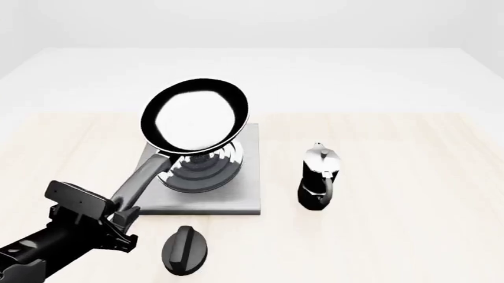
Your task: Put the frying pan on the stove.
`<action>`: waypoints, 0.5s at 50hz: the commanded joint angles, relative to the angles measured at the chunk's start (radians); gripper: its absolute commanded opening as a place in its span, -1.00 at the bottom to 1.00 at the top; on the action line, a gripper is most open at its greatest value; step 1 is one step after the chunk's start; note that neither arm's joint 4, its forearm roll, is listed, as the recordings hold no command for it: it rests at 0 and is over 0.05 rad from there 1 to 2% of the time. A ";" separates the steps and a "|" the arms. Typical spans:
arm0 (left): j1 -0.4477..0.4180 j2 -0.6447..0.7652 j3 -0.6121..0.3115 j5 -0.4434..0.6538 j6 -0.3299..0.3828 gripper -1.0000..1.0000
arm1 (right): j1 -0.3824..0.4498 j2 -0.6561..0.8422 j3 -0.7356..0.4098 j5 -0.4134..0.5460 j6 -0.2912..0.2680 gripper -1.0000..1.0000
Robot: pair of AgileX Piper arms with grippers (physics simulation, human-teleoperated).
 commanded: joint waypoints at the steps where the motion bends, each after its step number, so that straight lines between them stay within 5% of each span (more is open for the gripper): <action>1: 0.024 -0.011 0.009 -0.023 0.004 -1.00 | 0.002 0.000 -0.003 0.002 -0.002 1.00; 25: -0.018 0.107 0.029 -0.137 -0.023 -1.00 | 0.006 0.000 -0.013 0.010 -0.007 1.00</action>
